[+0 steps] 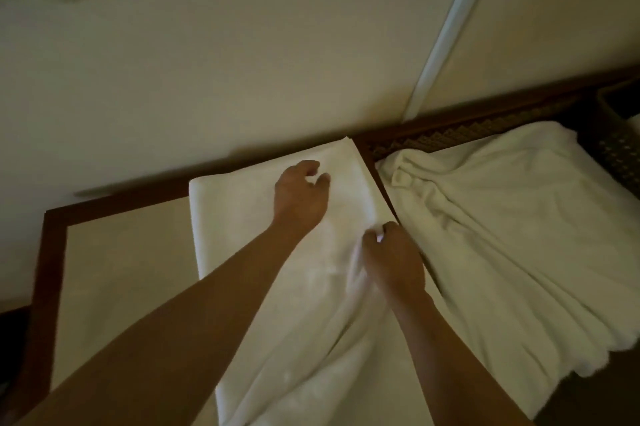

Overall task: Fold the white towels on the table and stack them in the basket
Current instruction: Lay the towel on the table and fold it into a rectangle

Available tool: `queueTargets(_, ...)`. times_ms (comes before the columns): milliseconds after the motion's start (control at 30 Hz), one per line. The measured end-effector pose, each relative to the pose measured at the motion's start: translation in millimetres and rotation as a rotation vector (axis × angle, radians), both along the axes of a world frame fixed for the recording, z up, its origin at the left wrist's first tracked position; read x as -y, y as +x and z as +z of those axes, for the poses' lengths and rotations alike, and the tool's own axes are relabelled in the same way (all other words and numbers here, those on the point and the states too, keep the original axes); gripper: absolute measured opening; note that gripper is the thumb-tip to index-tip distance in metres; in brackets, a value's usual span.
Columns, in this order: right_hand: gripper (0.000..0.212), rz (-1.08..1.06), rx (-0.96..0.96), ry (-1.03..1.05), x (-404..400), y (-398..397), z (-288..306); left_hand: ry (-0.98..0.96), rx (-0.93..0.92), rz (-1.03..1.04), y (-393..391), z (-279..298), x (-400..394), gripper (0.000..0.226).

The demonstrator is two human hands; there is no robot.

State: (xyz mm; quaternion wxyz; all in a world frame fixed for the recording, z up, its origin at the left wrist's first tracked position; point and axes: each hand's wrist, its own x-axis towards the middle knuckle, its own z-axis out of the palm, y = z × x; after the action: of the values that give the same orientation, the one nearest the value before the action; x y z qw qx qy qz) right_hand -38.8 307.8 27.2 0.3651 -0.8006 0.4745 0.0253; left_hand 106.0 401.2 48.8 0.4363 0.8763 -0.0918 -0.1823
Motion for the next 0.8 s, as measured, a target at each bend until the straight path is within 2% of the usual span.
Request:
queueTargets(67, 0.039, 0.047, 0.004, -0.010, 14, 33, 0, 0.089, 0.214, 0.020, 21, -9, -38, 0.030)
queueTargets(133, 0.050, 0.110, 0.043, -0.023, 29, 72, -1, 0.324, 0.342, -0.002, 46, -17, -79, 0.035)
queueTargets(200, 0.053, 0.196, 0.084, -0.048, 46, 108, -4, 0.593, 0.314, -0.066, 70, -20, -110, 0.049)
queueTargets(267, 0.046, 0.305, 0.101, -0.046, 62, 135, -7, 0.726, 0.240, -0.136, 87, -20, -129, 0.058)
queueTargets(333, 0.031, 0.387, 0.114, -0.024, 75, 151, -10, 0.755, 0.198, -0.150, 97, -21, -137, 0.059)
queueTargets(467, 0.042, 0.444, 0.200, -0.024, 86, 159, -11, 0.739, 0.133, -0.100, 112, -20, -140, 0.053)
queueTargets(600, 0.031, 0.373, 0.332, -0.126, 92, 164, -12, 0.693, 0.107, -0.040, 119, -25, -140, 0.049)
queueTargets(800, 0.024, 0.457, 0.259, -0.309, 91, 174, -29, 0.723, 0.098, 0.004, 117, -40, -136, 0.049)
